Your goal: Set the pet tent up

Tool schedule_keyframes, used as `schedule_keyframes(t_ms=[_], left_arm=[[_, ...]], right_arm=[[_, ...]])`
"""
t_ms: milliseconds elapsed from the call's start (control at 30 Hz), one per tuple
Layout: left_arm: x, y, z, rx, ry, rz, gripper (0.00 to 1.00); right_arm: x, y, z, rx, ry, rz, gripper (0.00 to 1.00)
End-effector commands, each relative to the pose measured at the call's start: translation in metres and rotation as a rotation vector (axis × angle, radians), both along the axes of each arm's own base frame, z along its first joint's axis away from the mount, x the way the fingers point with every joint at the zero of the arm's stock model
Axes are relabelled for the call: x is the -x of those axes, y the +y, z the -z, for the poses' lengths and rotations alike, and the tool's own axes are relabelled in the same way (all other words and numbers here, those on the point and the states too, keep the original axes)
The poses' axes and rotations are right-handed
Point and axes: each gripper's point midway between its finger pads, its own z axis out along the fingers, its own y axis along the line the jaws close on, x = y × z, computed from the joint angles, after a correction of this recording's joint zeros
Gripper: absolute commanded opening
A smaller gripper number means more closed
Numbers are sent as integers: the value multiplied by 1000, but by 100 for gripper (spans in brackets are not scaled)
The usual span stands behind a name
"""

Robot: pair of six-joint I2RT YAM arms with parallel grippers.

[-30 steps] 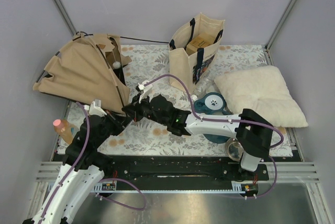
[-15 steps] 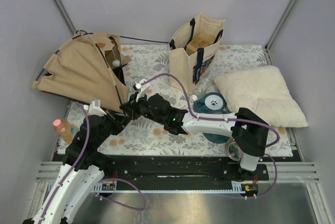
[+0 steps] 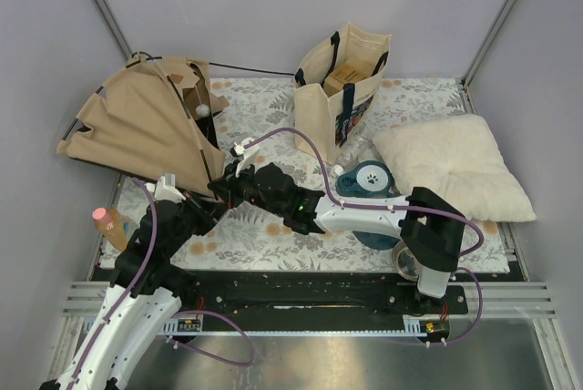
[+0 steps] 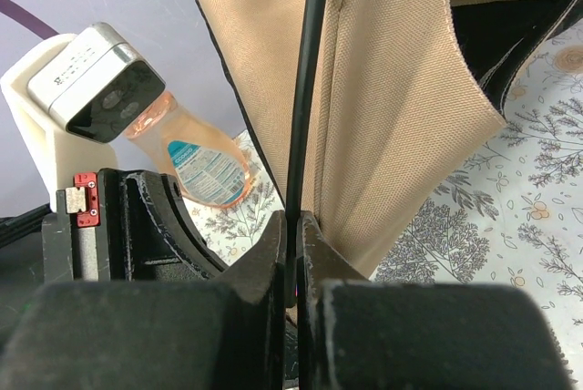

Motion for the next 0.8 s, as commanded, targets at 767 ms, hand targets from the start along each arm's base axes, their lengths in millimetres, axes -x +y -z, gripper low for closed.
schedule_keyframes(t_ms=[767], left_arm=[[45, -12, 39, -41, 223, 168, 0]], right_arm=[[-75, -27, -93, -256, -165, 267, 0]])
